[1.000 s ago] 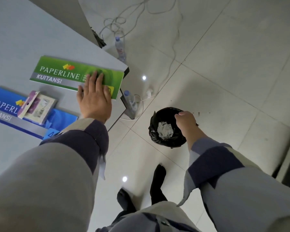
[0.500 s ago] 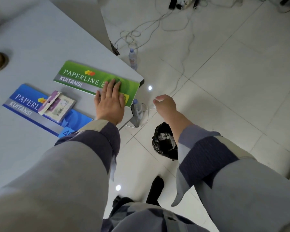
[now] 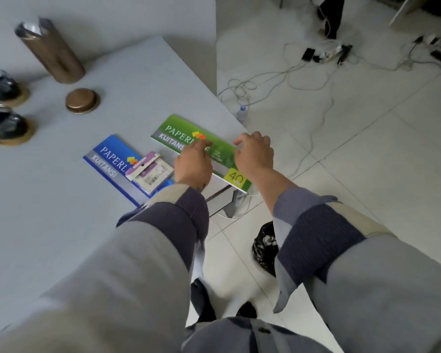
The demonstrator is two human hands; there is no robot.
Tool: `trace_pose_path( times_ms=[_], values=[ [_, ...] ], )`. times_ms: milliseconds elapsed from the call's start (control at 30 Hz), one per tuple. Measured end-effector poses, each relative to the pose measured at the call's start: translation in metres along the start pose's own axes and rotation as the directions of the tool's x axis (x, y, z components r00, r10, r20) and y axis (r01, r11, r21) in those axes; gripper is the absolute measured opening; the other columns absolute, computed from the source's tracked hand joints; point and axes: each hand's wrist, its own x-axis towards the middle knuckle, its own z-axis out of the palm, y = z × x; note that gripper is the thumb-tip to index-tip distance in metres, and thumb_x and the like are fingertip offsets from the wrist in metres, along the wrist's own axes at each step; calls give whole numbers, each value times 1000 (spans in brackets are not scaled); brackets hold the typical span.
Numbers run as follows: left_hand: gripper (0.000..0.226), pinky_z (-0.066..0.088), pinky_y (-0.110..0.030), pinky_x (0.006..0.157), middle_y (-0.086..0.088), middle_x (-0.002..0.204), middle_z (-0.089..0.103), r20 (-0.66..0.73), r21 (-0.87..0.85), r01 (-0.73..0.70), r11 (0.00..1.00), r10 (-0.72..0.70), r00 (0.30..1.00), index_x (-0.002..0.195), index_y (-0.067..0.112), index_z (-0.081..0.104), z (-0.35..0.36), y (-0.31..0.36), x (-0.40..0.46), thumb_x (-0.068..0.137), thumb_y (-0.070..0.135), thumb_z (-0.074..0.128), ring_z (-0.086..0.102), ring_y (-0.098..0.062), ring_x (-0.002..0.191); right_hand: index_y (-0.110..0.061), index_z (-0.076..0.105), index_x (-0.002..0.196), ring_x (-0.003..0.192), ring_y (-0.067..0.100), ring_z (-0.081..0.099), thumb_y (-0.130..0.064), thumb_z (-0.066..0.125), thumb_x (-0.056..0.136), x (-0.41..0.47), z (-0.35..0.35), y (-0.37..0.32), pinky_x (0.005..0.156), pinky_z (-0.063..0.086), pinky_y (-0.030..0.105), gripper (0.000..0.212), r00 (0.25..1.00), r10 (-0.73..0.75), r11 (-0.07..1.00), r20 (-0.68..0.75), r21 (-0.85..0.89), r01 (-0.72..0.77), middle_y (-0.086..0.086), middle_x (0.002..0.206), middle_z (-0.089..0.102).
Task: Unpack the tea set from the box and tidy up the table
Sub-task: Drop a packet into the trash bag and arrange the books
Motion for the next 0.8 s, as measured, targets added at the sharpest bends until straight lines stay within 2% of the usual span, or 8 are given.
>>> trace_pose_path(
  times_ms=[67,167,233,300,367,467,667,800],
  values=[
    [42,36,-44,104,-2,138,49,-108,73,115,991,-107,988,130,25,52,-21,-17,8,93,11,38,42,-25,127,-24,52,125,122,32,39,-26,55,92,7,6,-22,94,37,41,34,993,-57,997,106,-41,62,8,130,47],
    [39,30,-47,104,-3,141,42,-169,104,338,935,-319,933,134,25,47,-43,-51,14,96,20,40,33,-26,131,-24,44,133,124,33,39,-40,59,87,12,20,-48,99,35,42,52,976,-56,994,210,-78,74,10,133,44],
    [45,31,-46,103,-6,143,37,-168,118,486,866,-465,869,137,21,42,-54,-73,11,95,37,44,30,-28,133,-23,41,135,124,33,38,-42,63,83,14,29,-58,99,35,44,59,974,-44,990,224,-120,73,11,133,45],
    [67,33,-45,98,-10,142,35,-143,128,611,781,-595,791,137,15,40,-58,-91,5,86,58,50,30,-31,130,-21,39,135,125,33,37,-43,70,77,16,32,-66,99,37,45,69,977,-26,987,214,-149,59,11,134,43],
    [81,36,-45,93,-9,138,35,-117,142,647,749,-636,762,135,15,40,-60,-102,-3,76,68,56,32,-31,126,-18,36,135,127,33,35,-45,78,69,21,31,-73,101,37,45,83,977,21,989,212,-146,11,12,136,41],
    [75,37,-43,89,-7,132,38,-101,100,658,746,-650,753,126,20,48,-58,-109,-8,71,70,61,34,-29,122,-14,33,134,129,32,33,-50,83,59,26,33,-80,102,35,44,97,964,102,982,245,-178,-59,12,138,38],
    [80,34,-33,88,-9,121,41,-76,110,796,595,-794,603,119,10,52,-62,-103,4,69,72,61,39,-26,111,-11,33,135,129,31,31,-52,84,55,27,40,-92,106,30,42,103,946,191,968,263,-212,-137,13,137,32],
    [55,32,-34,79,-9,120,50,-94,59,768,637,-763,640,122,12,53,-63,-109,3,86,54,54,44,-28,112,-12,31,131,124,34,42,-46,87,55,25,41,-92,102,38,43,100,963,131,985,236,-137,-100,12,135,41]
  ],
)
